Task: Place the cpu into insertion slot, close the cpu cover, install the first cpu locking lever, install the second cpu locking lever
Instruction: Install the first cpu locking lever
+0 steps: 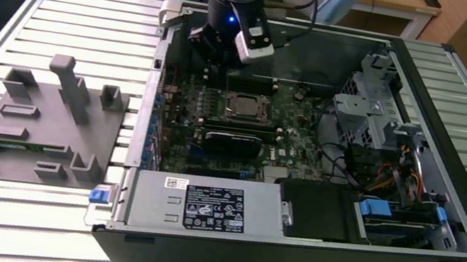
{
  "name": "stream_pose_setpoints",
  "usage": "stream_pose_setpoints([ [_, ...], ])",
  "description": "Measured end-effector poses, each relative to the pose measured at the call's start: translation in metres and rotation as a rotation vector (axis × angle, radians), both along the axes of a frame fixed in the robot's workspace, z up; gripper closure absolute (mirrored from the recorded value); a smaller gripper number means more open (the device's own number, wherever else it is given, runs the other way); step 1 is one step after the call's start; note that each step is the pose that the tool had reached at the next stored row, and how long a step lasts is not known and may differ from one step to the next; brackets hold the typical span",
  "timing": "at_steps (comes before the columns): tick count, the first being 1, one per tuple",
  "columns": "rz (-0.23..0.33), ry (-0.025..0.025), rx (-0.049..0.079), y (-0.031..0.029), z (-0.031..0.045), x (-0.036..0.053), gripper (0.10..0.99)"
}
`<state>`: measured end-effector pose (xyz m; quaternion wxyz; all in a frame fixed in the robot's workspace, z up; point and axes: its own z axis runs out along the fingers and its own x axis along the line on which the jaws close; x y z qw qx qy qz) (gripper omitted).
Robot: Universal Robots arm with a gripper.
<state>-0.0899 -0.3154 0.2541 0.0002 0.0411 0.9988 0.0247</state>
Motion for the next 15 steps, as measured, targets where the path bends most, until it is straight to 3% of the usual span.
stream_pose_setpoints([
  [9,0.005,0.0000,0.000,0.0186,-0.0009,-0.0013,0.980],
  [15,0.006,0.0001,0.000,0.0216,-0.0010,0.0044,0.980],
])
